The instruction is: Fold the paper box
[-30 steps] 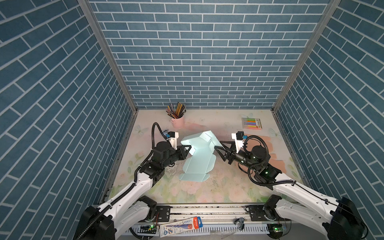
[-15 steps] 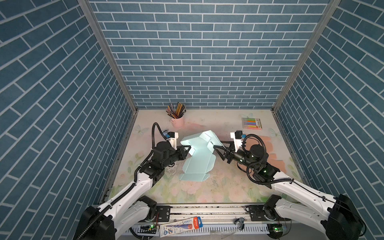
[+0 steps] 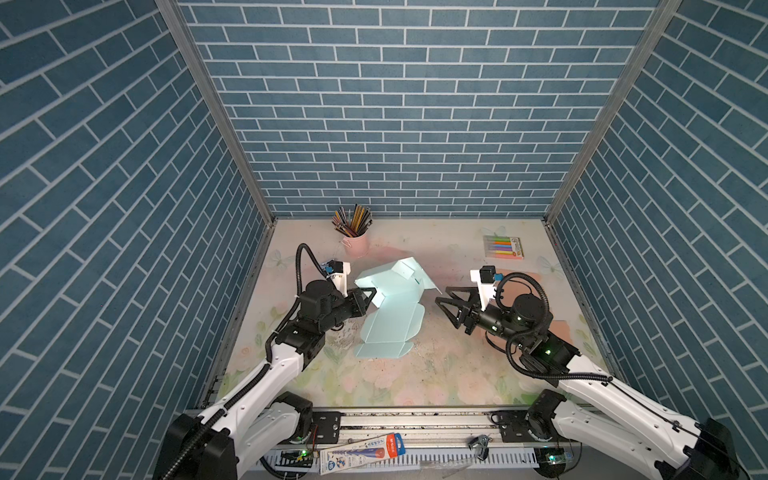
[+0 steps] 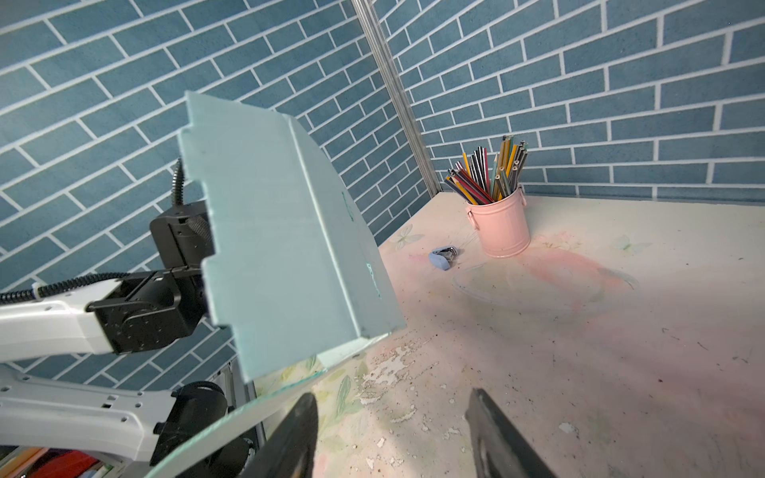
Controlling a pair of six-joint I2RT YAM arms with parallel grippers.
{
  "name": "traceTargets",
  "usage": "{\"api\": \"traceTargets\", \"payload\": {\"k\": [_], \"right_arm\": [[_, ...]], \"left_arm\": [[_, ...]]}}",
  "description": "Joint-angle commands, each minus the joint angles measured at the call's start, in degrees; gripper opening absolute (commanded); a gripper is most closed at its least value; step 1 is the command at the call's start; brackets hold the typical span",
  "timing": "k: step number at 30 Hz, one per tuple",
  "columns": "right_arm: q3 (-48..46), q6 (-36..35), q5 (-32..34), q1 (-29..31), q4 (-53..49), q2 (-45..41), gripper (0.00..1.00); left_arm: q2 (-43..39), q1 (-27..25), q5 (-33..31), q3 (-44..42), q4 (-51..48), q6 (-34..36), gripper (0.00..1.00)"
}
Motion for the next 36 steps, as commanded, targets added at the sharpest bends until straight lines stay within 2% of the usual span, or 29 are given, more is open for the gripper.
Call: {"api": "traceTargets", "payload": {"k": [1, 5, 8, 15, 36], "right_arm": [[1.76, -4.12, -0.79, -0.24, -6.47, -3.02, 0.60], [5.14, -5.65, -0.73, -0.75, -12.21, -3.88, 0.60], [8.58, -5.92, -3.14, -1.89, -14.66, -2.40, 0.60], [11.57, -5.59, -7.38, -2.00, -12.43, 1.00, 0.59], [14.86, -6.98, -13.85, -2.00, -10.46, 12.75, 0.57]], "left_arm": [[0.06, 1.72, 3.02, -0.09, -0.96, 2.91, 0.09], [0.70, 2.10, 5.77, 0.37, -1.04, 5.32, 0.10], [1.86, 2.02, 8.16, 0.27, -0.17, 5.90, 0.11], [3.63, 2.01, 11.08, 0.26, -0.28, 7.19, 0.11], [7.83, 1.94, 10.50, -0.32, -0.87, 9.33, 0.12]]}}
